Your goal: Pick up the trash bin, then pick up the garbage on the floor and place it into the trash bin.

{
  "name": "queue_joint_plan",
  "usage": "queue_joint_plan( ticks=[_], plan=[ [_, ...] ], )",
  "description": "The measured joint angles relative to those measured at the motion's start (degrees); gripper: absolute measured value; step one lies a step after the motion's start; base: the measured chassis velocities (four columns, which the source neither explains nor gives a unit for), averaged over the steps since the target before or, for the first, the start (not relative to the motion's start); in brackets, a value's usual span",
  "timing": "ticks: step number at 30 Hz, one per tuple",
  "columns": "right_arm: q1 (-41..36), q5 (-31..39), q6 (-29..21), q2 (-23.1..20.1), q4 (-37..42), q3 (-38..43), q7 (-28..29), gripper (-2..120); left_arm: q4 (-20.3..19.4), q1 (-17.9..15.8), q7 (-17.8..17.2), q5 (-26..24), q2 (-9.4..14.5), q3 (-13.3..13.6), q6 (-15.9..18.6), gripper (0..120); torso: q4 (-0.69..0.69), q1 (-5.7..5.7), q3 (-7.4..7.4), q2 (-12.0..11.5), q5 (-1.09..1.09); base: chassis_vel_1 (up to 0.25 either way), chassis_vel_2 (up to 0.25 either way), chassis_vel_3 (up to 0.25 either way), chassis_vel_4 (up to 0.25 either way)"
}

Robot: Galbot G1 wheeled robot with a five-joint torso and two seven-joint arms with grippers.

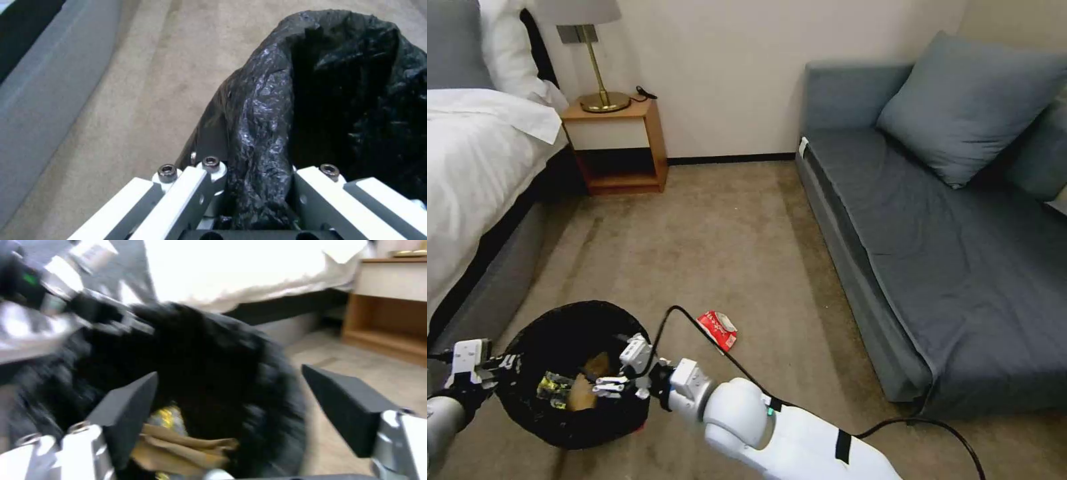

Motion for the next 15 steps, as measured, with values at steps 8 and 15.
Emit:
queue_joint_plan(
  ticks=[8, 15],
  plan=[
    [-6.4, -3.7, 5.9, -4.8, 0.1, 7.6, 0.1, 100, 0.6, -0.4, 0.0, -0.1, 0.5, -0.3, 0.0, 6, 0.00, 0.00, 0.00, 0.0, 0.01, 0.000, 0.000, 0.000, 0.000],
    [-9.6, -4.5, 6.6, -7.3, 0.0, 10.9, -0.4, 100, 1.0, -0.9, -0.1, -0.8, 1.3, -0.6, 0.0, 6, 0.00, 0.00, 0.00, 0.0, 0.01, -0.006, 0.004, 0.007, -0.007]
  ],
)
